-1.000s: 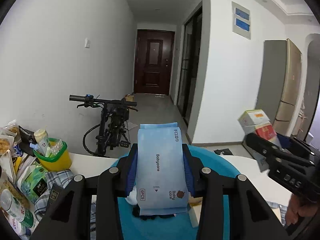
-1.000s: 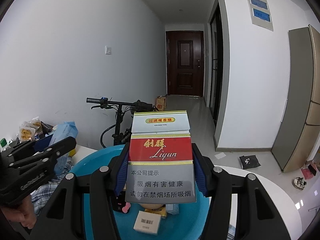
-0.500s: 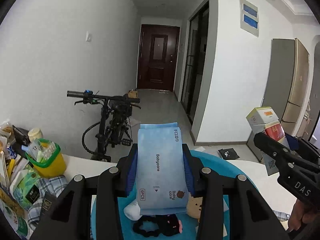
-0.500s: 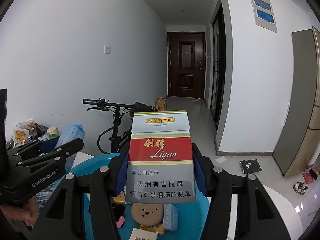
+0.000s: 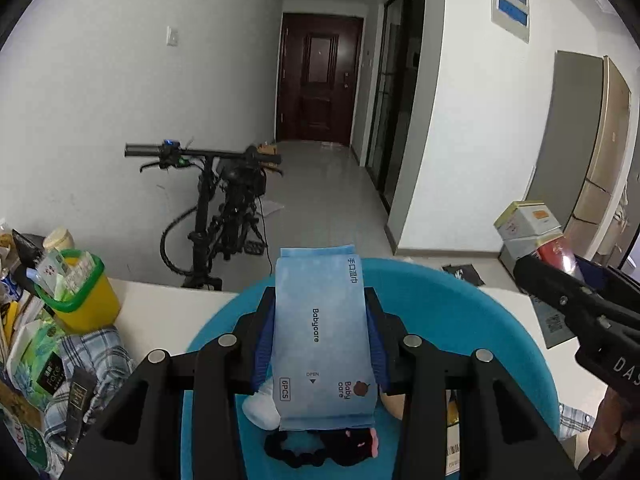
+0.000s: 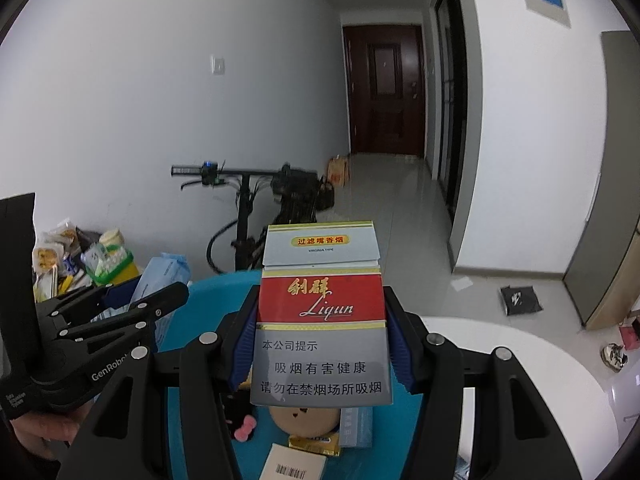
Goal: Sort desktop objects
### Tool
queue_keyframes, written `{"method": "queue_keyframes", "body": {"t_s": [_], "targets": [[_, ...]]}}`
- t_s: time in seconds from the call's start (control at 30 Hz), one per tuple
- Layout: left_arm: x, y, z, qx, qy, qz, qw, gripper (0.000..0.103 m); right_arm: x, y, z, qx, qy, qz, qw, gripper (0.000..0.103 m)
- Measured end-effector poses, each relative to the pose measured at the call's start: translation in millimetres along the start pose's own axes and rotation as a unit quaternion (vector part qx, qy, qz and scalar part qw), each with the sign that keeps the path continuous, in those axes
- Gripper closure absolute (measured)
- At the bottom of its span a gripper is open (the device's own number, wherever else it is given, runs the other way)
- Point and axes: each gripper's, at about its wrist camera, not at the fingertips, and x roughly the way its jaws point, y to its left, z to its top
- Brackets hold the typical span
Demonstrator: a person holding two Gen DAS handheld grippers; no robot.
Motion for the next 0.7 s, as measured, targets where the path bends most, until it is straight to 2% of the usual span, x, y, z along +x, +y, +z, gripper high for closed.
{"method": "queue_keyframes", "body": {"t_s": [0.1, 0.17, 0.3, 0.4, 0.57, 0.7], "targets": [[11.0, 0.4, -4.9, -0.002, 0.031, -0.005, 0.9995, 0.060, 11.9, -1.6, -5.5, -0.002, 0.028, 0.003, 1.000, 0.048], [21.1, 1.4, -7.5, -0.008, 0.064, -0.029, 0.9975, 0.060, 20.0, -3.1, -9.8, -0.001, 0.048, 0.012, 0.999, 0.048], [35.7, -6.1, -12.9, 0.019, 0.109, -0.024, 0.9936, 0.060, 33.8, -2.8, -18.8, -0.007, 0.081, 0.020, 0.996, 0.048], [48.3, -10.6, -19.3, 0.022, 0.152, -0.030, 0.9876, 0.060, 43.7, -4.0, -25.0, -0.002, 0.108, 0.030, 0.994, 0.048], [61.2, -16.8, -29.2, 0.037, 0.186, -0.011, 0.9818, 0.060, 57.8, -5.6, -35.0, 0.001, 0.149, 0.037, 0.988, 0.048], [68.9, -14.3, -34.4, 0.024, 0.218, -0.021, 0.9755, 0.060, 68.9, -6.2, -43.0, 0.000, 0.193, 0.048, 0.980, 0.048]]}}
